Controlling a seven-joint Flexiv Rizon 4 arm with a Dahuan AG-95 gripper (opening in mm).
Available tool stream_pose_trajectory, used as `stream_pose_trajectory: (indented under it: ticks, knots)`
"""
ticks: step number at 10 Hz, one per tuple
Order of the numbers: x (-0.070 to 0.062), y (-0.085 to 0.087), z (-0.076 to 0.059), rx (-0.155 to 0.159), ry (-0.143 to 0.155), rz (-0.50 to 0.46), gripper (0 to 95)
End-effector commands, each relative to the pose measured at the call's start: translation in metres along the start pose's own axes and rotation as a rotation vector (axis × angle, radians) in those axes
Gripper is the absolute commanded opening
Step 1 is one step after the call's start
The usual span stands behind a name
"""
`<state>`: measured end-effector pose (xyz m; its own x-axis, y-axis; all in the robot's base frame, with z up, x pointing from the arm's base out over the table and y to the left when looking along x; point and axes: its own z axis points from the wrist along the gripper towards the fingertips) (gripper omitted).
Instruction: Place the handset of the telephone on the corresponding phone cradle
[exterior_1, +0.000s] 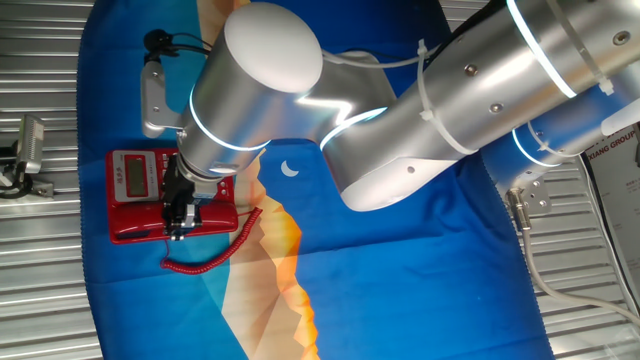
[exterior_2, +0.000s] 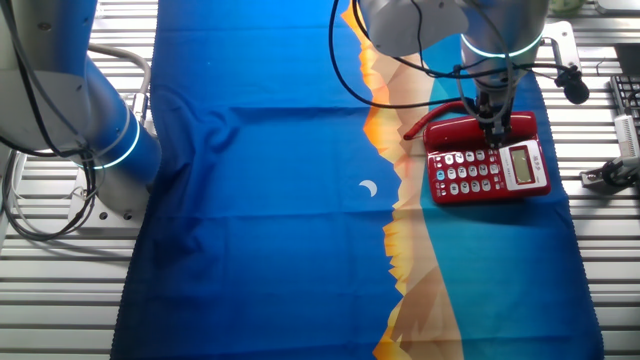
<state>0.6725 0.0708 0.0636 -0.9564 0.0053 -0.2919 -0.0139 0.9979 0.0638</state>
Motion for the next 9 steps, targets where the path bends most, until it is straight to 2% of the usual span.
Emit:
stream_pose_trajectory:
  ticks: [1,9]
  knots:
    - [0.0000,-0.0003,0.0003,0.001,0.001,0.002,0.0]
    - [0.0000,0.0000,0.0007,0.001,-0.006,-0.001,0.0]
